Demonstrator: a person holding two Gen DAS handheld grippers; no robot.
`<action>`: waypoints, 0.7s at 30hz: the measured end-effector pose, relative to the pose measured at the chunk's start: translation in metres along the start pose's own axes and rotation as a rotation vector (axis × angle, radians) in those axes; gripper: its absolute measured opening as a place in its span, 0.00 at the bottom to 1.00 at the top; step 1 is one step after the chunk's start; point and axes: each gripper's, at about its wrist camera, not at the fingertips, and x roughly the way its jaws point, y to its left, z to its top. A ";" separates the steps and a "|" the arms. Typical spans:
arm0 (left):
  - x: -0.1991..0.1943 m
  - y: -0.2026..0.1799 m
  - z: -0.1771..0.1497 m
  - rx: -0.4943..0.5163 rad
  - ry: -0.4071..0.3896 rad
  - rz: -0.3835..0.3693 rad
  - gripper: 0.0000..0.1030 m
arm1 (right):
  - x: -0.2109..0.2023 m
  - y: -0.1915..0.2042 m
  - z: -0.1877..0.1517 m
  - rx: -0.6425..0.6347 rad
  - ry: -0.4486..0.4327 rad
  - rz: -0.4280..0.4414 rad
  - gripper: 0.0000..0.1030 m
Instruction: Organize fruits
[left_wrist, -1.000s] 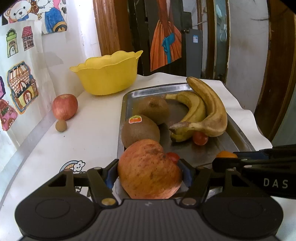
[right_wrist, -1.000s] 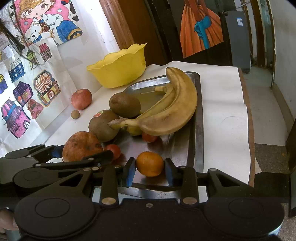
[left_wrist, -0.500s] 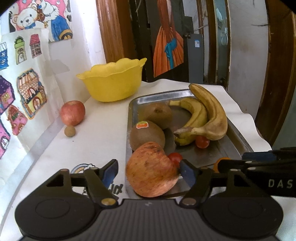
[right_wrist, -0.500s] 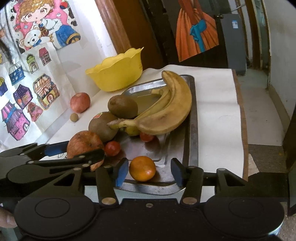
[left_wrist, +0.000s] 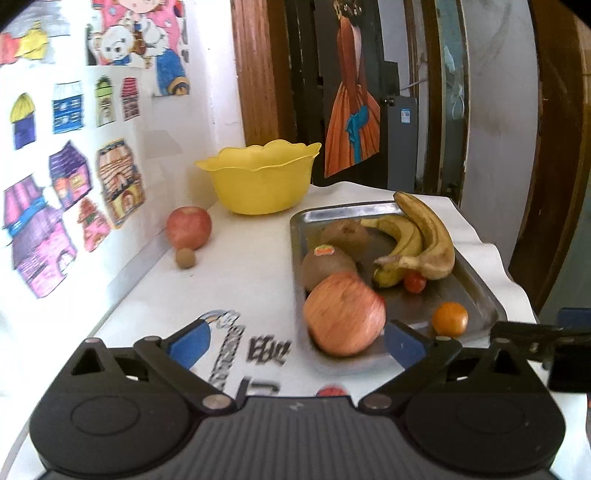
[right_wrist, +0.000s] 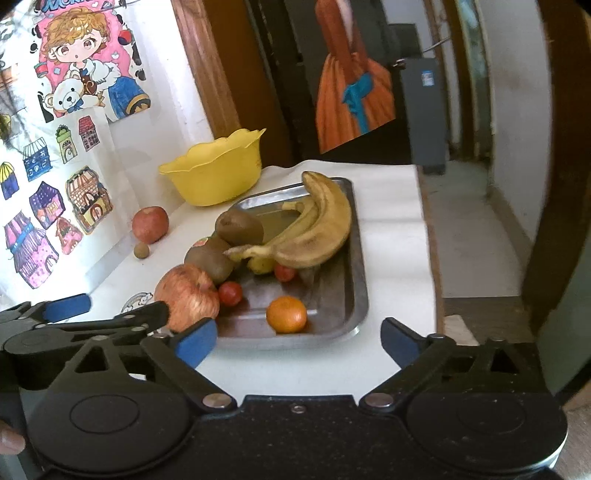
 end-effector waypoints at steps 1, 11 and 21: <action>-0.007 0.005 -0.004 0.002 -0.001 0.000 0.99 | -0.007 0.004 -0.005 0.004 -0.007 -0.014 0.96; -0.071 0.067 -0.042 0.027 0.020 0.036 0.99 | -0.063 0.067 -0.056 0.023 0.002 -0.086 0.99; -0.093 0.117 -0.067 -0.043 0.090 0.140 0.99 | -0.068 0.122 -0.084 -0.036 0.087 -0.018 0.99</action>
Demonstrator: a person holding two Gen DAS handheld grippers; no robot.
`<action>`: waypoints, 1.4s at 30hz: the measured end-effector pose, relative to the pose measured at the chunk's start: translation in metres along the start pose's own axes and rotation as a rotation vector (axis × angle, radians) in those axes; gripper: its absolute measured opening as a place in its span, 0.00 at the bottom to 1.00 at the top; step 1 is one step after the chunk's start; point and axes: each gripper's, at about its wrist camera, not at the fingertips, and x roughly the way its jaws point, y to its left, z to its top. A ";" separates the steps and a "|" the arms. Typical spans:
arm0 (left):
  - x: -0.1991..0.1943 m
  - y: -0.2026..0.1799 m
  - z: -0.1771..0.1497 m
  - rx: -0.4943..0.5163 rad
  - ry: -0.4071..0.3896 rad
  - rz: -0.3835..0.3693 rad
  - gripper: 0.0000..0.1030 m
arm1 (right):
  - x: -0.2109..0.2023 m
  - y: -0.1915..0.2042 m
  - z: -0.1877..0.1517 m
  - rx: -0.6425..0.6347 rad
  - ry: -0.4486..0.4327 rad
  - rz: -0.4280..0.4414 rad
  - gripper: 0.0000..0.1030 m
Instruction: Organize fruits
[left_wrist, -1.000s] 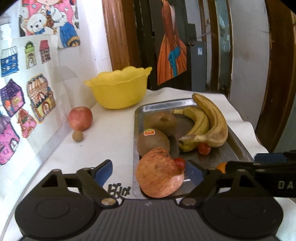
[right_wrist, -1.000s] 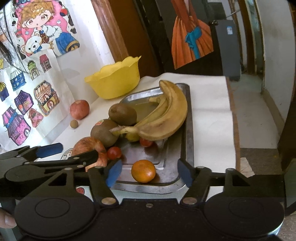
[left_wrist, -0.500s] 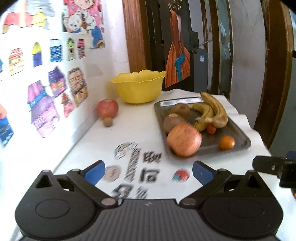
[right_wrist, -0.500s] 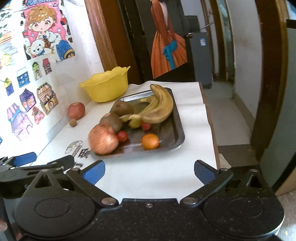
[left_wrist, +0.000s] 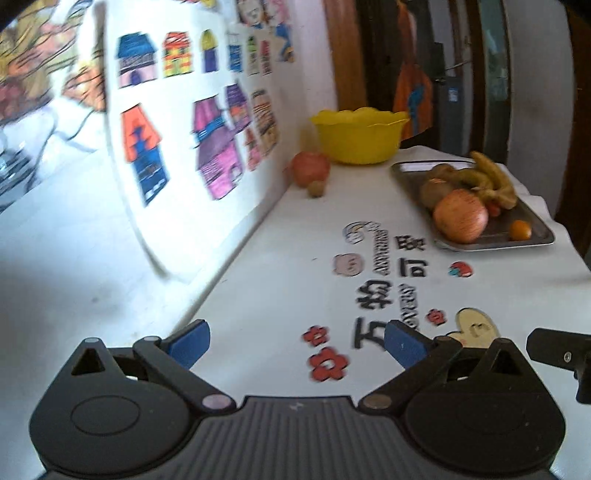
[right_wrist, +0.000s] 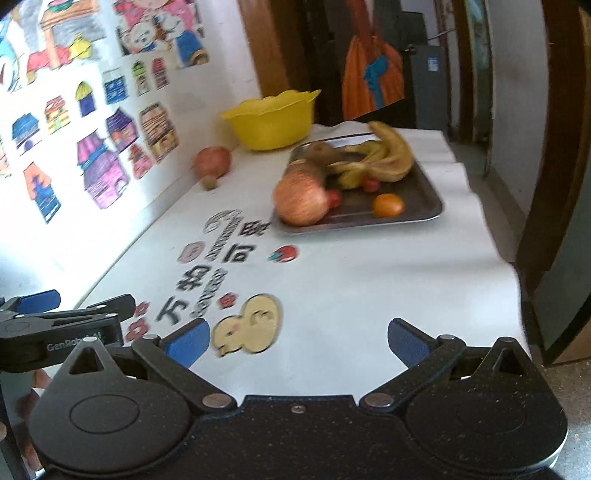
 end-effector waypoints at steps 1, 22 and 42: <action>-0.001 0.003 -0.001 -0.005 0.001 0.003 0.99 | 0.001 0.004 0.000 -0.008 0.006 0.006 0.99; 0.057 -0.012 0.040 -0.105 0.091 0.148 0.99 | 0.067 0.007 0.072 -0.163 0.037 0.138 0.99; 0.109 -0.043 0.103 -0.168 0.115 0.224 0.99 | 0.136 -0.022 0.162 -0.248 0.049 0.215 0.99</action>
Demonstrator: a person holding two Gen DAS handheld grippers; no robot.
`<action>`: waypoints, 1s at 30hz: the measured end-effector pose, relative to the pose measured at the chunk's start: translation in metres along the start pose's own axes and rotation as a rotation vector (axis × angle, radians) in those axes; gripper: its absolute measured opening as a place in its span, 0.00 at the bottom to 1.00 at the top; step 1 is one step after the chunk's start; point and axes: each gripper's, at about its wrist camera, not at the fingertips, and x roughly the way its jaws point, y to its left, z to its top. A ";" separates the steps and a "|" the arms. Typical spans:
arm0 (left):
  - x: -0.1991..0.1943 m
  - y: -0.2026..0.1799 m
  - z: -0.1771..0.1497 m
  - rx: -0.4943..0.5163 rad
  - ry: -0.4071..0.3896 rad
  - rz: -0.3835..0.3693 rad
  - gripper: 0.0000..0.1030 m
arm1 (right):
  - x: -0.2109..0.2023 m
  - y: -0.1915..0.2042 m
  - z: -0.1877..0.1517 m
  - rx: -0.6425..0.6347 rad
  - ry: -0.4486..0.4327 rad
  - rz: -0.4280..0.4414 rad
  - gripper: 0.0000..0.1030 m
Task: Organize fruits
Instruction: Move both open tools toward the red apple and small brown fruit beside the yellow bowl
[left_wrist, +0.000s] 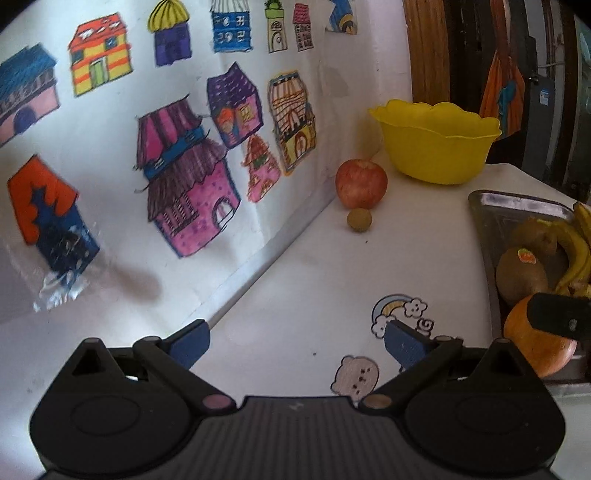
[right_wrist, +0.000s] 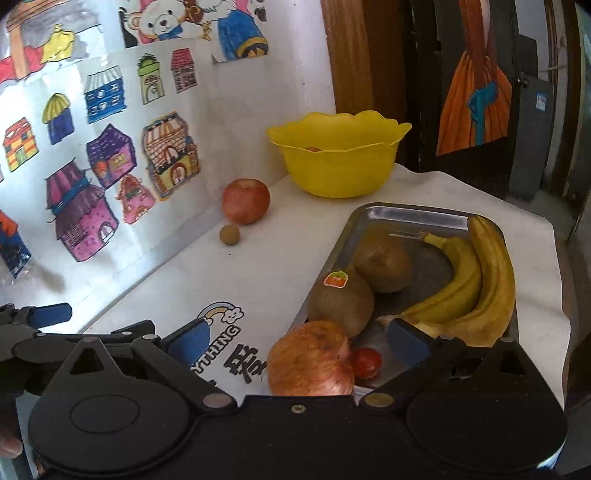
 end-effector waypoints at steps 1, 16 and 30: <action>0.001 -0.001 0.002 0.003 -0.001 -0.004 0.99 | 0.000 0.000 0.002 0.001 0.004 -0.005 0.99; 0.033 -0.017 0.018 0.071 -0.029 -0.088 0.99 | 0.026 -0.018 0.023 0.089 0.013 -0.146 0.99; 0.056 -0.011 0.032 0.065 -0.051 -0.128 0.99 | 0.044 -0.008 0.042 0.068 -0.006 -0.175 0.99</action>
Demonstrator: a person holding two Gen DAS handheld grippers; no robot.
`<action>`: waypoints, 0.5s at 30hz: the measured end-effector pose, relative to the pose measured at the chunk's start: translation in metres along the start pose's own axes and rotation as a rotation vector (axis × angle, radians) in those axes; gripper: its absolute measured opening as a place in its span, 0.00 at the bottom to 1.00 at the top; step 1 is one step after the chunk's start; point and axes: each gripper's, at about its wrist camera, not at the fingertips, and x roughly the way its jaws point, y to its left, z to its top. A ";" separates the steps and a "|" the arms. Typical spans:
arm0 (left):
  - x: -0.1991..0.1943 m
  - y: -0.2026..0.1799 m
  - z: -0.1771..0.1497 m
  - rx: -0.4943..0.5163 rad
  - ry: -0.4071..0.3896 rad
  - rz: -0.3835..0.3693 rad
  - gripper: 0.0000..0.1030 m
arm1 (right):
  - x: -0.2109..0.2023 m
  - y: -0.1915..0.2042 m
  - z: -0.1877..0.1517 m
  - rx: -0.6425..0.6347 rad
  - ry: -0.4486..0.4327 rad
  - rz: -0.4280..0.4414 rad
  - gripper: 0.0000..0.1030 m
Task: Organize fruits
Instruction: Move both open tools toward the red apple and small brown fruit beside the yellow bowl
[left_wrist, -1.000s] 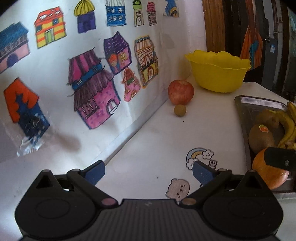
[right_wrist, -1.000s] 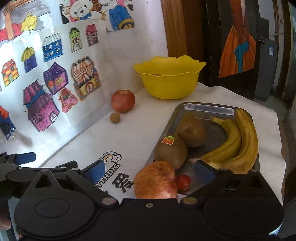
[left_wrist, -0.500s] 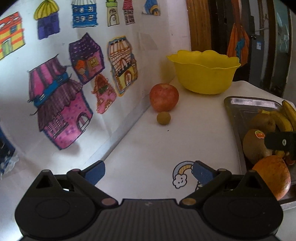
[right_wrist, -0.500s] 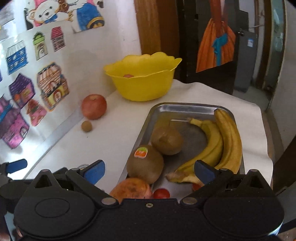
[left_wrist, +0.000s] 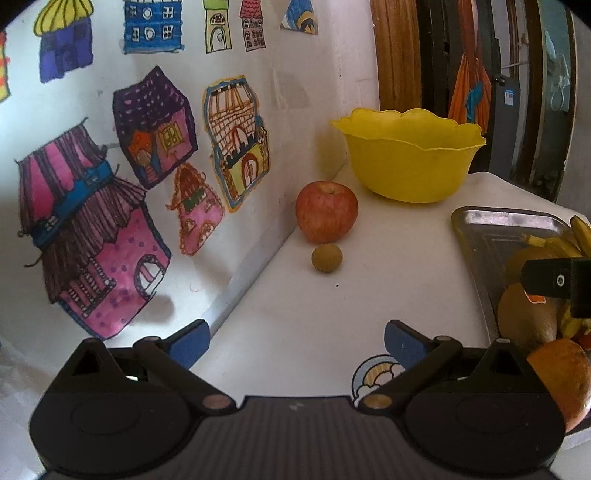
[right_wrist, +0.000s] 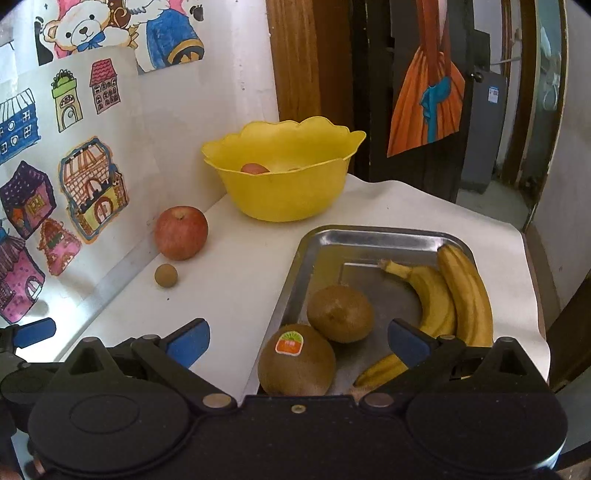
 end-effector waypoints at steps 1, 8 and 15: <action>0.002 0.001 0.000 -0.001 0.000 -0.003 0.99 | 0.002 0.001 0.001 -0.006 0.001 0.000 0.99; 0.020 0.003 0.003 -0.007 0.020 -0.015 0.99 | 0.016 0.010 0.016 -0.079 -0.012 0.020 0.99; 0.035 0.005 0.004 -0.009 0.026 -0.034 0.99 | 0.032 0.014 0.027 -0.084 -0.011 0.035 0.99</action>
